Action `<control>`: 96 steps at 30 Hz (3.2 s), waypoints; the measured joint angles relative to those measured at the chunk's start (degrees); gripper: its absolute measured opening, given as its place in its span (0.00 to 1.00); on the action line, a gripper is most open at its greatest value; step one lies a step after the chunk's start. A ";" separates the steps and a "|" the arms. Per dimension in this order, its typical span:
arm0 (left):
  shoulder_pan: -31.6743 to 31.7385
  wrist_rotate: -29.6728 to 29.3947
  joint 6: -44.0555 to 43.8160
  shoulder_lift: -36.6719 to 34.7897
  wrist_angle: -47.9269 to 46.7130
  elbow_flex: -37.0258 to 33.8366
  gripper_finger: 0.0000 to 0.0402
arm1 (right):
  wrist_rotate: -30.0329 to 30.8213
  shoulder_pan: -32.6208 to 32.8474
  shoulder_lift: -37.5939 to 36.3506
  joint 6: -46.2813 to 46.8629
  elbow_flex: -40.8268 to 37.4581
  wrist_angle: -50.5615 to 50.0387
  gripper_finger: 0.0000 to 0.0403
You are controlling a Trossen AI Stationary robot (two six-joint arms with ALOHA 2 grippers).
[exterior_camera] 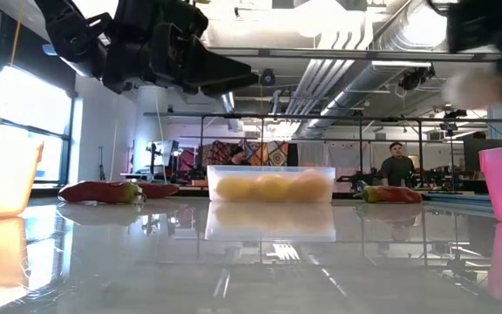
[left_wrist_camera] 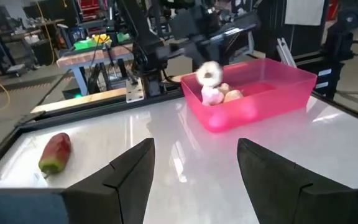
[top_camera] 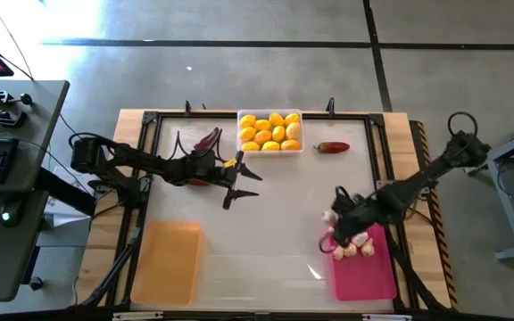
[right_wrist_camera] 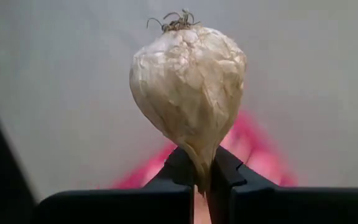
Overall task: Sort produce into baskets
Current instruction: Put the garlic into the pink bin, then put the bottom left chili pepper into the yellow bin
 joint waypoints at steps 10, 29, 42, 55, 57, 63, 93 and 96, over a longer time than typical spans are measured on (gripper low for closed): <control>0.00 -0.09 0.30 0.00 -0.48 0.00 0.54 | -15.65 14.15 0.00 33.49 0.00 -1.60 0.00; 0.15 -0.61 -3.62 0.00 -5.86 0.05 0.54 | -23.19 17.15 6.42 40.16 -0.17 -5.54 0.12; 0.15 -0.76 -3.95 -0.28 -34.62 8.28 0.50 | -26.44 17.15 10.21 29.98 6.12 -12.25 0.35; -0.07 -7.28 -2.34 -4.64 -58.51 13.51 0.15 | -5.26 4.39 8.63 -6.02 5.33 -13.62 0.01; 0.17 -9.47 -2.42 -5.88 -59.61 13.50 0.07 | -2.79 0.13 8.61 -14.59 3.49 -8.59 0.01; 0.92 -10.73 -2.42 -9.19 -58.29 11.29 0.02 | -1.04 -14.93 8.55 -43.22 -3.85 18.54 0.00; -0.90 -21.11 -7.57 -25.59 -69.27 2.02 0.00 | -11.07 -35.34 12.20 -60.33 -10.56 41.37 0.00; -0.90 -20.57 -7.60 -25.55 -67.55 0.51 0.00 | -12.79 -34.05 11.37 -57.12 -10.46 36.50 0.00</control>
